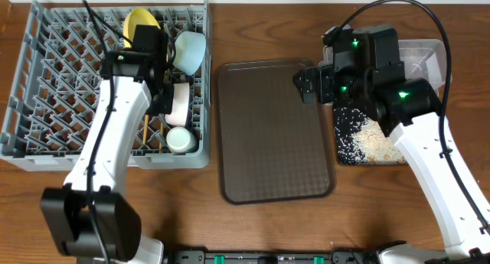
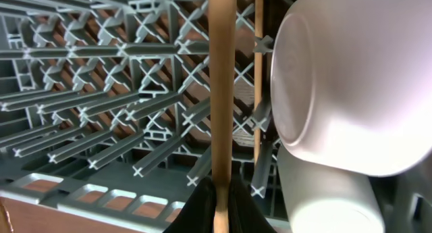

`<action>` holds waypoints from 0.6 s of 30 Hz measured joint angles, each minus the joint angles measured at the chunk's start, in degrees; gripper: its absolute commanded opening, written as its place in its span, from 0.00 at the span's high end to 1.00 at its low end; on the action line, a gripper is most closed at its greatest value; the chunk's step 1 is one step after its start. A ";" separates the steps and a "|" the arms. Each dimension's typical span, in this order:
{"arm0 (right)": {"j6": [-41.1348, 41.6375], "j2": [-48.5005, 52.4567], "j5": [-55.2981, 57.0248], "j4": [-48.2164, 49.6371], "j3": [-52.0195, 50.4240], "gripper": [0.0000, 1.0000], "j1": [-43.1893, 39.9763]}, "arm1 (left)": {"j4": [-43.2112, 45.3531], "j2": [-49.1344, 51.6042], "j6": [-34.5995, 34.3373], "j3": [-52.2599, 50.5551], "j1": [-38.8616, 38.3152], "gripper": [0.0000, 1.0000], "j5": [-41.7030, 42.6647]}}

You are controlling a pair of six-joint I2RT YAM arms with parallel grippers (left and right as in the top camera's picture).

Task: Sort waste into correct bins and load items into the dishwasher
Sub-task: 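Carry the chopstick left and lower it into the rack, then release the chopstick in the rack and raise the left gripper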

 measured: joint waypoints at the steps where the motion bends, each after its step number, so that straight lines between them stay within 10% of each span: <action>1: 0.00 0.00 0.00 0.00 0.00 0.01 0.00 | 0.02 0.74 0.15 0.00 0.04 0.93 -0.11; 5: 0.00 0.00 0.00 0.00 0.00 0.01 0.00 | 0.04 3.87 0.37 -0.11 0.04 0.92 -0.13; 11: 0.00 -0.02 0.02 0.00 0.00 0.01 0.00 | 0.24 6.47 1.25 -0.61 0.11 0.60 -0.35; 18: 0.00 0.00 0.00 0.00 0.00 0.01 0.00 | 0.42 6.47 1.38 -0.63 0.79 0.58 -0.79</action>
